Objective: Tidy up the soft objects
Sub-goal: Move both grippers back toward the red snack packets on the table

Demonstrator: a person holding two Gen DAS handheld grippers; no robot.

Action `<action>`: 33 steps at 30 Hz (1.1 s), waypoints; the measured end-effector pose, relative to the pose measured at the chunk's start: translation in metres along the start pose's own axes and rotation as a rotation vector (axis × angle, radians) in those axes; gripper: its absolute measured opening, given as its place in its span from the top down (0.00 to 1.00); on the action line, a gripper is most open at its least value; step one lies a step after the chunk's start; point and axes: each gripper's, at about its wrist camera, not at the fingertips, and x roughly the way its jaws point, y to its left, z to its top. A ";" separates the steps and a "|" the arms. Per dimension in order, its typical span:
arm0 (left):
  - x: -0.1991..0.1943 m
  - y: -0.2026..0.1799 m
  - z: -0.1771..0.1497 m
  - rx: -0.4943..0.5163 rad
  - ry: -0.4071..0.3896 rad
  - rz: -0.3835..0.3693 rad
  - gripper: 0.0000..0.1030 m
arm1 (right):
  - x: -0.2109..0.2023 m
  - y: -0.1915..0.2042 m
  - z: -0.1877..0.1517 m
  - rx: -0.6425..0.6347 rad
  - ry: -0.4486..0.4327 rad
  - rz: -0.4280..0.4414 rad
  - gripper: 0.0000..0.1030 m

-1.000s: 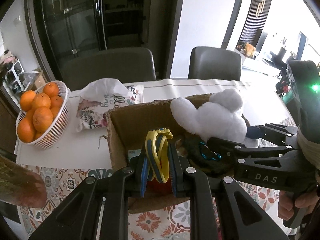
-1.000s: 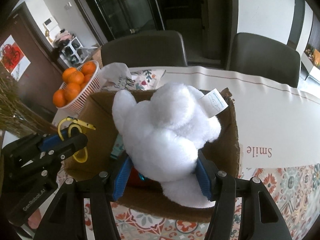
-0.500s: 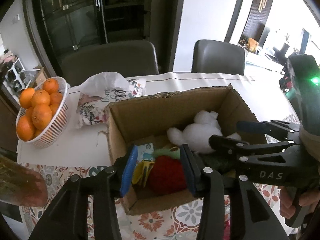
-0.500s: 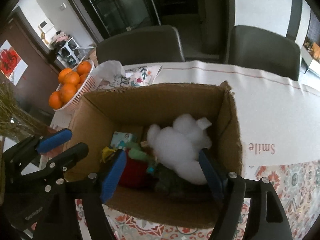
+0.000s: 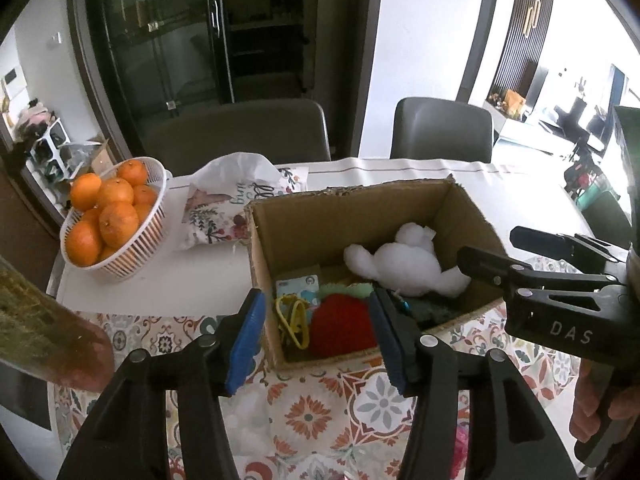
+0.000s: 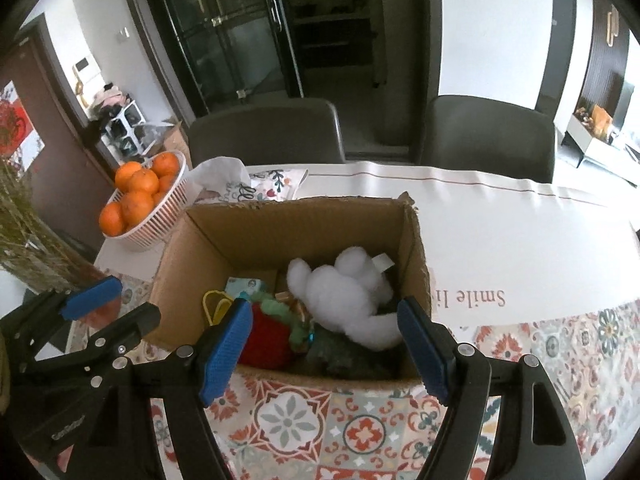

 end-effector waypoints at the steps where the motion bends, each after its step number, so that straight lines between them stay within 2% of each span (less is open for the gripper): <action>1: -0.006 -0.001 -0.002 0.000 -0.009 0.001 0.47 | -0.005 0.001 -0.002 0.003 -0.007 0.000 0.26; 18: -0.070 -0.015 -0.047 0.049 -0.094 0.023 0.45 | -0.060 0.009 -0.058 0.081 -0.044 -0.003 0.26; 33: -0.088 -0.026 -0.087 0.130 -0.079 0.005 0.45 | -0.081 0.007 -0.111 0.163 -0.037 -0.045 0.26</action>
